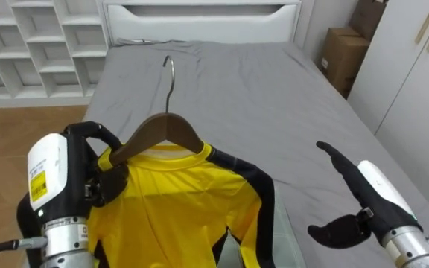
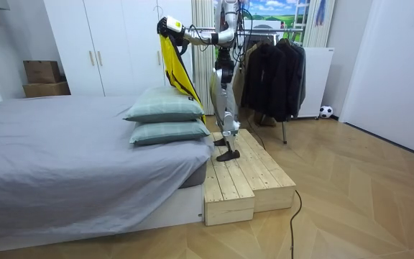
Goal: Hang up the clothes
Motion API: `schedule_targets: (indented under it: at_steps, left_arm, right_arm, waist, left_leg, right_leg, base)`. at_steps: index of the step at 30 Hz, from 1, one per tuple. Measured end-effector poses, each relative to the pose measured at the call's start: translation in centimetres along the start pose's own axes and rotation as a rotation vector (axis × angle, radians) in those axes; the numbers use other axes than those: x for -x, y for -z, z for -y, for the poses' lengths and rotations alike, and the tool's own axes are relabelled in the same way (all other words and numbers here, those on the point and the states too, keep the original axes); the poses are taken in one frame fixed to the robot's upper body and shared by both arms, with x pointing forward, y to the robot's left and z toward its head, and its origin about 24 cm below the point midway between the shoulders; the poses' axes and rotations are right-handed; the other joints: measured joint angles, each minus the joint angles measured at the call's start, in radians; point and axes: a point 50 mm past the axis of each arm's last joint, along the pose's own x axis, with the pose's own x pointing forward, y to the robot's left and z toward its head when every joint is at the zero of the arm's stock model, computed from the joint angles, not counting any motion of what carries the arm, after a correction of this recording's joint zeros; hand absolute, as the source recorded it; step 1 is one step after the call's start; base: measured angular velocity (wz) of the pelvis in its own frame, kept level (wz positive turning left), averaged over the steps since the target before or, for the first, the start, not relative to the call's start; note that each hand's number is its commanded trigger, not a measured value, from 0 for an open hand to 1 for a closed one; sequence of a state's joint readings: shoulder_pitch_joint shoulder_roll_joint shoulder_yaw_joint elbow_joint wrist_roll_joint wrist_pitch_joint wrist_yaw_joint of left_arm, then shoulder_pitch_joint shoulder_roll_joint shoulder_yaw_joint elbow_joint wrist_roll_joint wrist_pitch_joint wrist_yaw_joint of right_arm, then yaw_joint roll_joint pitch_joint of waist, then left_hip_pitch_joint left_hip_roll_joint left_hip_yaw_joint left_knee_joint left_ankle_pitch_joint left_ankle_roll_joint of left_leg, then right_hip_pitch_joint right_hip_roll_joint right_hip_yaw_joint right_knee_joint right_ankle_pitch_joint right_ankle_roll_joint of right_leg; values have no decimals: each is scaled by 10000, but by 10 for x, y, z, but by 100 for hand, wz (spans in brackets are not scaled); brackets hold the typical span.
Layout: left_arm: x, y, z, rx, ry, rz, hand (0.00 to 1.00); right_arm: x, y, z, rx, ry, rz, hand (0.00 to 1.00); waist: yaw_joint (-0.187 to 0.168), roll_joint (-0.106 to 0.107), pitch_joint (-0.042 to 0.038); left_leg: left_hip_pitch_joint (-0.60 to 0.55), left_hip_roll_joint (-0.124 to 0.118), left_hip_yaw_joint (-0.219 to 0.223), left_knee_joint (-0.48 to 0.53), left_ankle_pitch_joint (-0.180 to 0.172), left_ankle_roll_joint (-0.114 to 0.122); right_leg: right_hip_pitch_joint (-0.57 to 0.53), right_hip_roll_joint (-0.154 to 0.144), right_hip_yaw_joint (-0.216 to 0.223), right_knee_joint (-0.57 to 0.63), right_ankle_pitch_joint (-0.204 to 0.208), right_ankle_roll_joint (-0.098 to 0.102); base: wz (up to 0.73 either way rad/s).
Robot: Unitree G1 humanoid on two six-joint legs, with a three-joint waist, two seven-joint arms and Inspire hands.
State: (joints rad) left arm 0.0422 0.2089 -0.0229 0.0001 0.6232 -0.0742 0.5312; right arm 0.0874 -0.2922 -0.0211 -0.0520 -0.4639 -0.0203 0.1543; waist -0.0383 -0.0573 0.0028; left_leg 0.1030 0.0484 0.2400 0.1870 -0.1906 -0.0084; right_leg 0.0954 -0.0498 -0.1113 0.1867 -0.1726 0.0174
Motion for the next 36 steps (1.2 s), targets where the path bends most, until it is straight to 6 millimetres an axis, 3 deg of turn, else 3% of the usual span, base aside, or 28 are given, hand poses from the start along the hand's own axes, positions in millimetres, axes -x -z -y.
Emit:
schedule_targets:
  at_steps: [13,17,36]
  left_arm:
    - [-2,-2,1,-191,292,221,100]
    - [-4,-4,2,-161,308,272,100]
    - [-2,-7,7,-47,717,337,100]
  right_arm:
    - [-16,-20,12,580,82,755,0]
    - [-20,-27,12,482,113,981,0]
    - [-22,-40,-11,332,-1335,1456,0]
  waist:
    - [139,-14,11]
    - [157,-80,47]
    - [254,-73,48]
  left_leg:
    - [-147,6,-66,-3,0,0]
    - [-155,6,-67,24,0,0]
    - [-212,16,-75,113,1,0]
  right_leg:
    - [-115,2,-76,-3,0,0]
    - [-108,0,-77,1,0,0]
    - [-132,-3,-70,-5,2,-3]
  base:
    - [1]
    - [0]
    - [0]
